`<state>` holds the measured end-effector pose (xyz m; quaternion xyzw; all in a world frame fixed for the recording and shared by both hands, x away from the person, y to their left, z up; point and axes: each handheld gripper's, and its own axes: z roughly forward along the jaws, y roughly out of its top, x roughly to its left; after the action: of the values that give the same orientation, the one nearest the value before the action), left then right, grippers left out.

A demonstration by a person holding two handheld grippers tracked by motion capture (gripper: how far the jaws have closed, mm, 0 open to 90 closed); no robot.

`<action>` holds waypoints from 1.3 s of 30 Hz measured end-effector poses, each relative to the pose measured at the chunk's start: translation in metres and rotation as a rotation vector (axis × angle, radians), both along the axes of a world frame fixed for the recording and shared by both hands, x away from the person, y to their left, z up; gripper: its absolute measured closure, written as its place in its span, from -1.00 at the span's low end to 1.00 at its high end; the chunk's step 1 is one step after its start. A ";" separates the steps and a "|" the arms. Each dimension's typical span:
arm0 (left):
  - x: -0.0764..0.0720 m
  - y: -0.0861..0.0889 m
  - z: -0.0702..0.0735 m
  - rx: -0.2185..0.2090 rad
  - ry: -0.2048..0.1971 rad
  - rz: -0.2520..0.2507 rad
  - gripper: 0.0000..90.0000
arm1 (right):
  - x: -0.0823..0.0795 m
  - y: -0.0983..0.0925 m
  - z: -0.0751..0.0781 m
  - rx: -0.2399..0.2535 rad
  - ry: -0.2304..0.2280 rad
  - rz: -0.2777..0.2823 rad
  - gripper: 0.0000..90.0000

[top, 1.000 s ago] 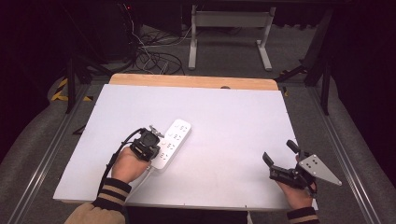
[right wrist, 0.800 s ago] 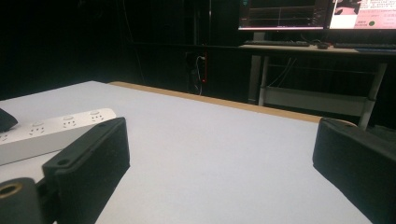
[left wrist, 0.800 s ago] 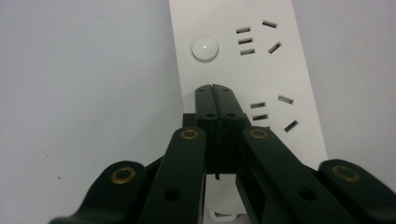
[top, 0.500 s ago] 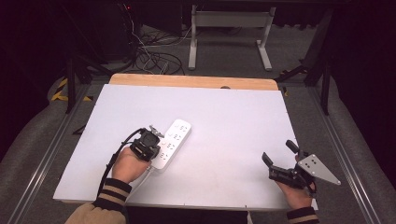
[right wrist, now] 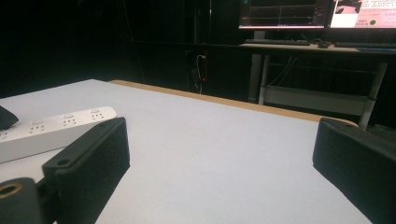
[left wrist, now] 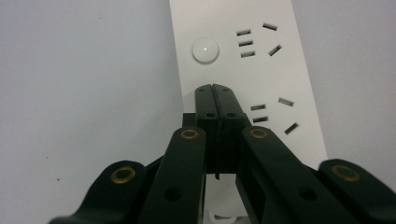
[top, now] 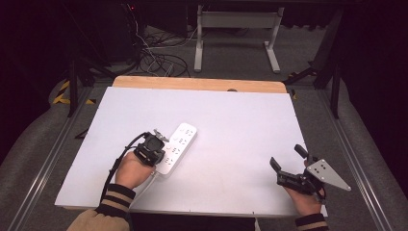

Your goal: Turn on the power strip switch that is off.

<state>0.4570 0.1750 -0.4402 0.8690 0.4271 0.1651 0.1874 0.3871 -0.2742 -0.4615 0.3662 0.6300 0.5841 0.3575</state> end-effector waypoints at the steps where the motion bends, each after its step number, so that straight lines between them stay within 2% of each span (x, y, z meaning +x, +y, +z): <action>1: 0.000 0.000 0.000 0.000 -0.001 0.001 1.00 | 0.000 0.000 0.000 0.000 0.001 0.000 -0.91; 9: -0.001 0.001 0.000 -0.009 -0.005 0.009 1.00 | 0.000 0.000 0.000 0.000 0.001 0.000 -0.91; 12: -0.001 0.002 -0.001 -0.025 -0.006 0.007 1.00 | 0.000 0.000 0.000 0.001 0.001 -0.001 -0.91; 22: -0.002 0.003 -0.002 -0.030 -0.014 0.004 1.00 | 0.000 0.000 0.000 0.003 -0.001 -0.001 -0.91; 27: -0.005 0.009 -0.005 -0.078 -0.044 0.001 1.00 | 0.000 0.000 0.000 0.000 -0.001 -0.002 -0.91; 31: -0.005 0.011 -0.006 -0.095 -0.055 -0.008 1.00 | 0.000 0.000 0.000 -0.003 0.000 -0.006 -0.91; 35: -0.008 0.016 -0.010 -0.151 -0.091 -0.002 1.00 | 0.000 0.001 -0.001 -0.005 0.001 -0.005 -0.91; 39: -0.009 0.017 -0.010 -0.158 -0.099 -0.001 1.00 | 0.001 0.001 -0.001 -0.008 0.001 -0.008 -0.91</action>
<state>0.4479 0.1921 -0.4498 0.8424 0.4287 0.1736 0.2765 0.3876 -0.2732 -0.4622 0.3677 0.6310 0.5799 0.3611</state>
